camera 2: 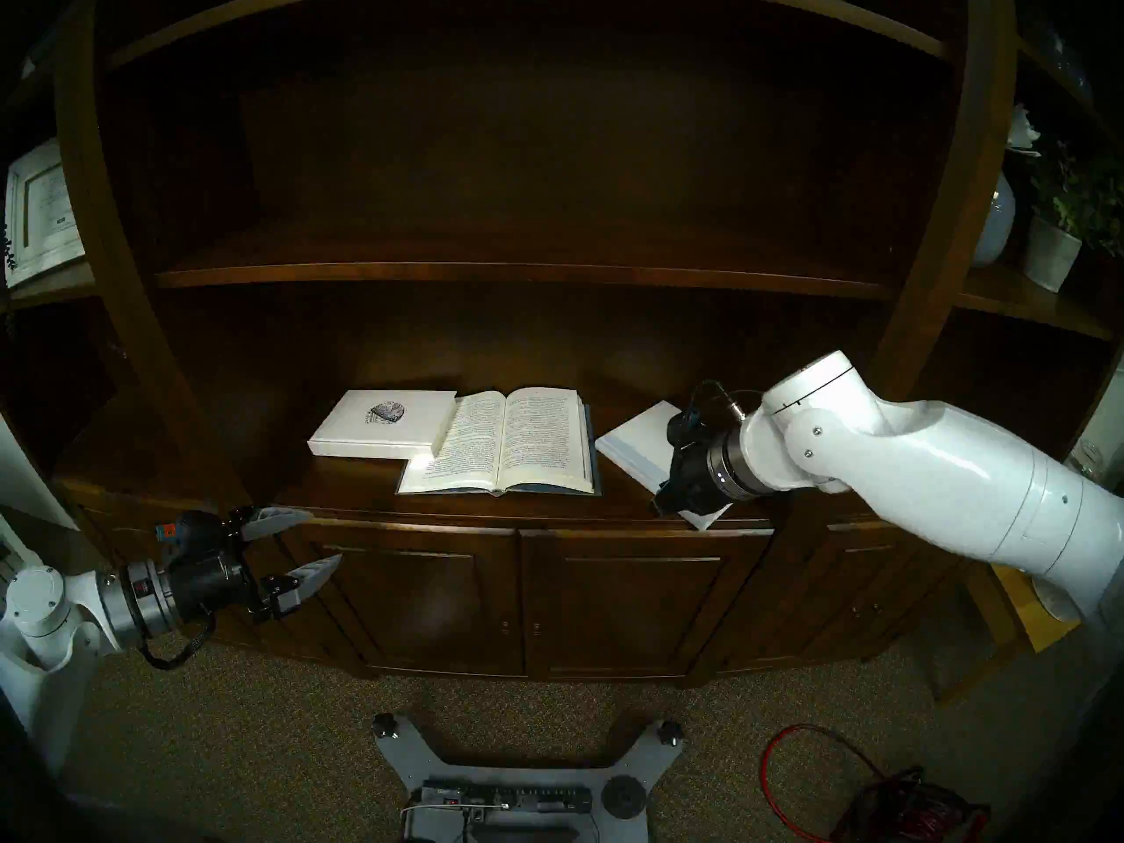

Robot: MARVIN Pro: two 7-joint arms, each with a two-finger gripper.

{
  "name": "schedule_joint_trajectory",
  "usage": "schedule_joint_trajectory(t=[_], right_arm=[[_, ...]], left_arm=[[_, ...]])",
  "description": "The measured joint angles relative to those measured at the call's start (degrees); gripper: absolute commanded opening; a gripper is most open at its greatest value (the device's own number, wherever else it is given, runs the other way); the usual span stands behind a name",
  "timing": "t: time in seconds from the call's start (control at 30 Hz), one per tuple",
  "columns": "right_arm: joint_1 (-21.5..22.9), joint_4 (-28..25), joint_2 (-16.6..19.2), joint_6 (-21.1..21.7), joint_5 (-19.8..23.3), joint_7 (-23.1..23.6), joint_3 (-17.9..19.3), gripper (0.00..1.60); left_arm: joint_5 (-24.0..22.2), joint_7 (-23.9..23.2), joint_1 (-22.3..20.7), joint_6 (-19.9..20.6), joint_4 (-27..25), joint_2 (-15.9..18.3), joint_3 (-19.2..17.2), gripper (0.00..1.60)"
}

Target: Close the books and align them horizontally on the shelf

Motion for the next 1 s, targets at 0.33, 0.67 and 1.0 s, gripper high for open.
schedule_joint_trajectory(t=[0.33, 0.67, 1.0], right_arm=[[-0.48, 2.41, 1.47, -7.57, -6.48, 11.89, -1.16, 1.60], [-0.74, 5.93, 1.50, -12.77, -14.67, 21.40, -3.44, 1.60], [-1.21, 5.33, 0.56, -17.78, -23.02, 25.03, -5.79, 1.60]], left_arm=[[0.00, 0.00, 0.00, 0.00, -0.01, 0.00, 0.00, 1.60], [0.00, 0.00, 0.00, 0.00, -0.01, 0.00, 0.00, 1.60], [0.00, 0.00, 0.00, 0.00, -0.01, 0.00, 0.00, 1.60]])
